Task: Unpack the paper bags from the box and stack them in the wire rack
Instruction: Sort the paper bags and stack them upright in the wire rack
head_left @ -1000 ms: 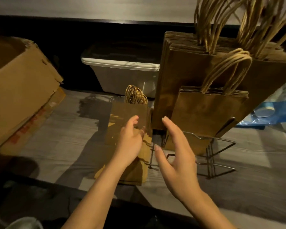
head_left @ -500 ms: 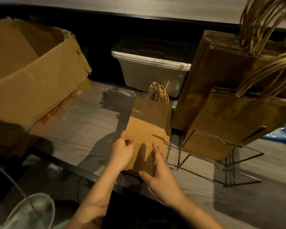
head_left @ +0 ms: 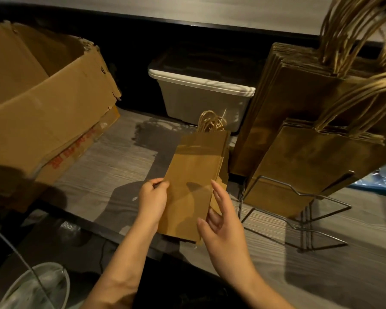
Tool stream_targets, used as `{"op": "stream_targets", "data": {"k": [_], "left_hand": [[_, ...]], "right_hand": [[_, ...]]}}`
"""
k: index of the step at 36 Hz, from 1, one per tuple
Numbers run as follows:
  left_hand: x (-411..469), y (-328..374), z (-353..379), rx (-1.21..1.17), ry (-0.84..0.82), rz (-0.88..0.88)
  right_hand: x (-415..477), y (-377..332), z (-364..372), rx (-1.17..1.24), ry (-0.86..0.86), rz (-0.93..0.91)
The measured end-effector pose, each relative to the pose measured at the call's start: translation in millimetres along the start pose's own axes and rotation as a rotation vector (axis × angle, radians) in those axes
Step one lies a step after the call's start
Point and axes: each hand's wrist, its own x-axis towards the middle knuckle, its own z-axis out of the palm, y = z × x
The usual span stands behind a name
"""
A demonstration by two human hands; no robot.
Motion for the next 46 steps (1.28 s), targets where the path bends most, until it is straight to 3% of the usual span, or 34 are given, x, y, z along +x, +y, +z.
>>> {"op": "stream_targets", "data": {"k": [5,12,24,34,41,46], "left_hand": [[-5,6,0,-0.157,0.008,-0.01],[-13,21,-2,-0.36,-0.032,0.032],[-32,42,4,-0.541,-0.22,0.149],[-46,53,-5,-0.581,-0.266,0.336],[-57,63,1,-0.53,-0.29,0.492],[-71,82,14,-0.424,-0.422,0.603]], "right_hand": [[-4,-6,-1,0.016,0.016,-0.081],[-1,-17,-18,-0.16,0.09,-0.265],[-1,-34,-42,-0.151,0.199,-0.328],[0,-42,-47,-0.013,0.231,-0.333],[1,-51,-63,-0.054,0.332,-0.41],[1,-69,-86,-0.146,0.463,-0.504]]}}
